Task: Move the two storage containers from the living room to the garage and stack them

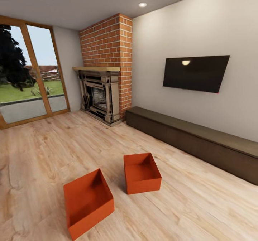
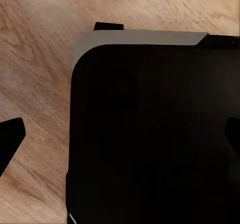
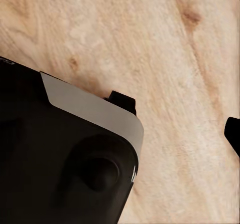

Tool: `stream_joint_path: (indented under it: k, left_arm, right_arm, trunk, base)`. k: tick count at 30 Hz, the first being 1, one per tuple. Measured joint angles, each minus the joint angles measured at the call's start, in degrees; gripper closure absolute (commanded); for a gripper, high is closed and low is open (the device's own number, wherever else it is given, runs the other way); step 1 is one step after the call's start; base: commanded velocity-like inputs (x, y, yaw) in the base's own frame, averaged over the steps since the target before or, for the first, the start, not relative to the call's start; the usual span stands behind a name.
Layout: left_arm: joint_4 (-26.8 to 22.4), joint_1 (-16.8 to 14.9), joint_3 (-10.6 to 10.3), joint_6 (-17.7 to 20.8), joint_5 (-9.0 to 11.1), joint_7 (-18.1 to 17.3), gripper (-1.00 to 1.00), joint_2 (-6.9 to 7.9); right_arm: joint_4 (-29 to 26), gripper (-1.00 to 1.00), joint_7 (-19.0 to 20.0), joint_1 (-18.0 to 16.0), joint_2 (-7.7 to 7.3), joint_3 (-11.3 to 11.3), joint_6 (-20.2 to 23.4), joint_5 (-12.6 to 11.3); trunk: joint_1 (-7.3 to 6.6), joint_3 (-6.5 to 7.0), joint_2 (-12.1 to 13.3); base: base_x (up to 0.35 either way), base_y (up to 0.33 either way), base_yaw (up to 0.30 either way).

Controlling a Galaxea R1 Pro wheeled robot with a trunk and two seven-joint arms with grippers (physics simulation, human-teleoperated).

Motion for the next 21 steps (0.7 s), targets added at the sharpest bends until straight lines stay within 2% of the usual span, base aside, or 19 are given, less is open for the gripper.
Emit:
stream_joint_path:
  k: [21]
  left_arm:
    - [-0.08,0.00,0.08,0.00,0.08,0.00,-1.00,0.01]
  right_arm:
    - [0.00,-1.00,0.00,0.00,0.00,0.00,-0.05,-0.01]
  trunk:
    - [0.00,0.00,0.00]
  base:
    - [0.321,0.000,0.275]
